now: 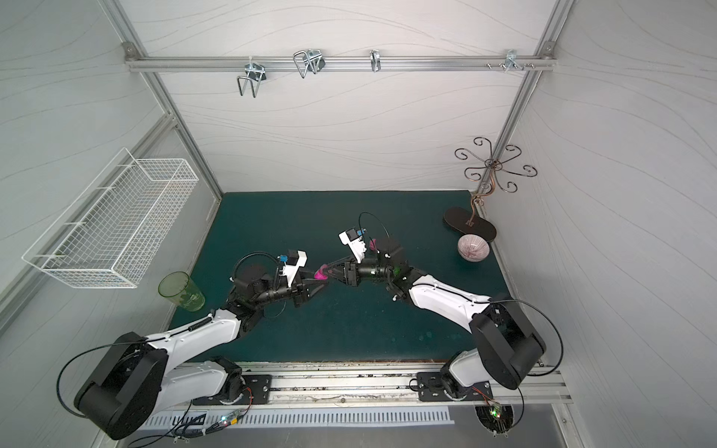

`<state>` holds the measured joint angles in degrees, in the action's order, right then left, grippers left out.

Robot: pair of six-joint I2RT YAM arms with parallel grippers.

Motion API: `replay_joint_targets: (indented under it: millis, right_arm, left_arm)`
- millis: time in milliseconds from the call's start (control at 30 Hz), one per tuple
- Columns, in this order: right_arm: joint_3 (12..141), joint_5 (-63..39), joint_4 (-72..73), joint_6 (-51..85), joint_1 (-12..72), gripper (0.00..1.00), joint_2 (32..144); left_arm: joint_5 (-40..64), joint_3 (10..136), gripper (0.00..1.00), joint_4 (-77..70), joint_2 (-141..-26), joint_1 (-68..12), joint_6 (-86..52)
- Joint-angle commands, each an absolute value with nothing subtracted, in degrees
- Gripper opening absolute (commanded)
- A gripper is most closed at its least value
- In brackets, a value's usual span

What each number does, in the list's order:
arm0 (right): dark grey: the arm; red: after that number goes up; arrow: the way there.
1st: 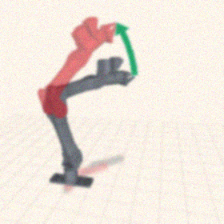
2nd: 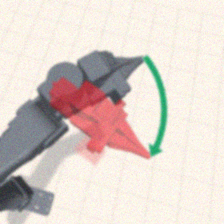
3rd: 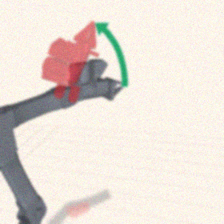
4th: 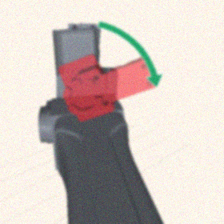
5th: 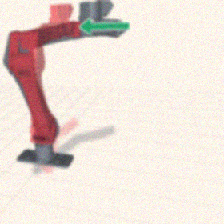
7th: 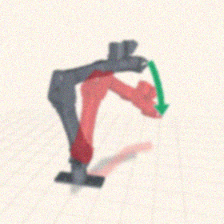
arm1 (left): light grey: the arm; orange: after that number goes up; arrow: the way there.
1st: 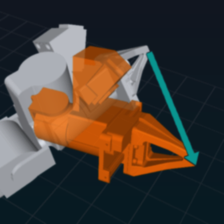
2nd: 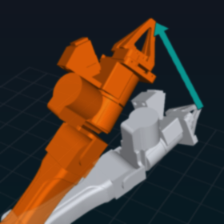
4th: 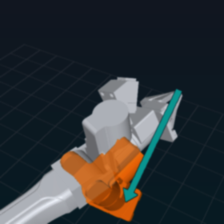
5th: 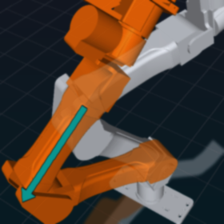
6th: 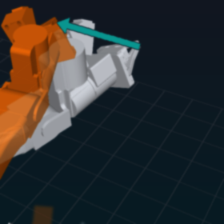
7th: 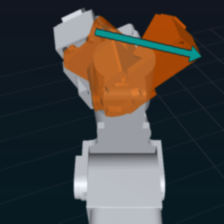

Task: Close the paint jar lid
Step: Close the lid on the paint jar.

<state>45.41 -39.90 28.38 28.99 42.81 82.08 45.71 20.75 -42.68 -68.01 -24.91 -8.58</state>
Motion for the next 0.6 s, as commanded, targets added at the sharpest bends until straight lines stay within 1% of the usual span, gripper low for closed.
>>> replay_joint_targets:
  millis: [0, 200, 467, 567]
  right_arm:
    - [45.26, -43.23, 28.68, 27.39, 44.87, 0.31, 83.96]
    - [46.15, -43.8, 26.28, 24.7, 45.96, 0.3, 85.13]
    - [45.0, -46.68, 27.4, 22.92, 46.4, 0.3, 86.39]
    - [44.99, -48.19, 26.89, 22.01, 46.41, 0.3, 87.01]
  left_arm:
    - [46.52, 22.96, 0.17, -46.96, -68.3, -25.14, -8.19]
    - [46.51, 23.02, 0.17, -46.85, -68.04, -25.14, -8.2]
    - [46.16, 23.25, 0.15, -46.93, -67.7, -25.05, -8.44]
    - [45.85, 23.31, 0.13, -47.1, -67.3, -24.72, -8.81]
